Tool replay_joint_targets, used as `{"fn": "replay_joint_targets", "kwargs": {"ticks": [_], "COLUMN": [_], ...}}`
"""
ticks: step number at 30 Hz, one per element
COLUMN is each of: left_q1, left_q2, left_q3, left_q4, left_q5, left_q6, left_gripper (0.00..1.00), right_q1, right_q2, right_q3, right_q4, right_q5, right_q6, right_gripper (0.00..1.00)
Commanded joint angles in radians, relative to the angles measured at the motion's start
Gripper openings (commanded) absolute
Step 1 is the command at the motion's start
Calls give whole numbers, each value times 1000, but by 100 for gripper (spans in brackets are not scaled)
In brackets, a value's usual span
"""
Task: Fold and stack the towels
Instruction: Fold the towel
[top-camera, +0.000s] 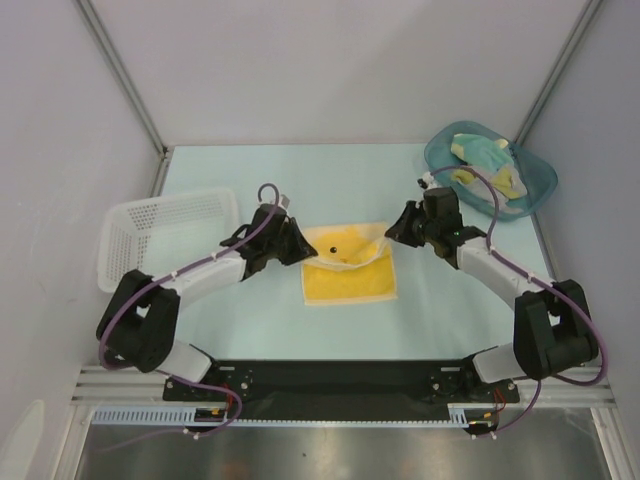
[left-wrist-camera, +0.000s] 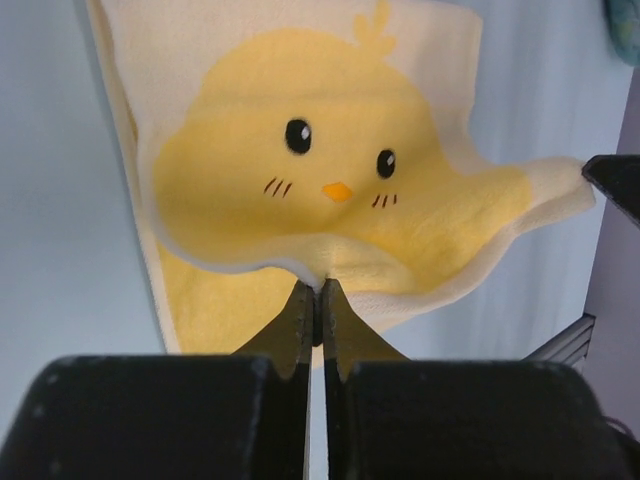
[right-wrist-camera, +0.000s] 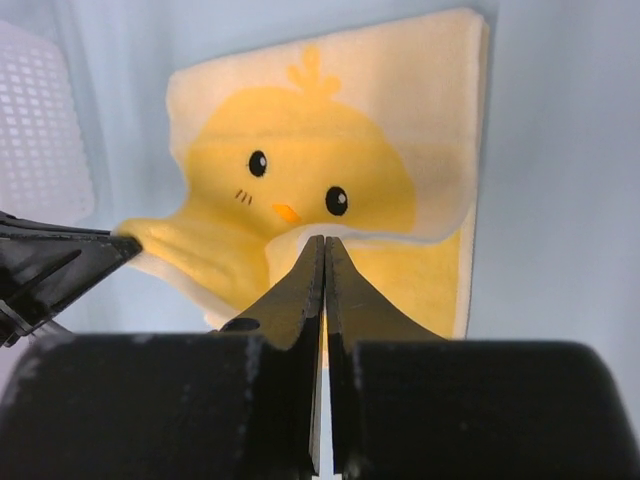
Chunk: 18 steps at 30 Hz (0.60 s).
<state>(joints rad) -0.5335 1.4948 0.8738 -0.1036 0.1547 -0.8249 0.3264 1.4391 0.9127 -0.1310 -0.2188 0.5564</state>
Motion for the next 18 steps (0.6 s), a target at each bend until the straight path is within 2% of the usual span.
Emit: {"fn": "replay_joint_targets", "kwargs": {"ticks": [1, 6, 14, 18], "left_q1": [-19, -77, -172, -181], "left_q2": [-88, -143, -163, -189], "left_q3": [-131, -265, -305, -318], "left_q4": [85, 159, 59, 0], "left_q5": [8, 36, -20, -58], "left_q6": [23, -22, -45, -48], "left_gripper": [0, 0, 2, 3], "right_q1": [8, 11, 40, 40], "right_q2": [-93, -152, -223, -230], "right_q3": [-113, -261, -317, -334], "right_q4": [54, 82, -38, -81], "right_q5": [-22, -45, 24, 52], "right_q6": [-29, -7, -6, -3], "right_gripper": [0, 0, 0, 0]}}
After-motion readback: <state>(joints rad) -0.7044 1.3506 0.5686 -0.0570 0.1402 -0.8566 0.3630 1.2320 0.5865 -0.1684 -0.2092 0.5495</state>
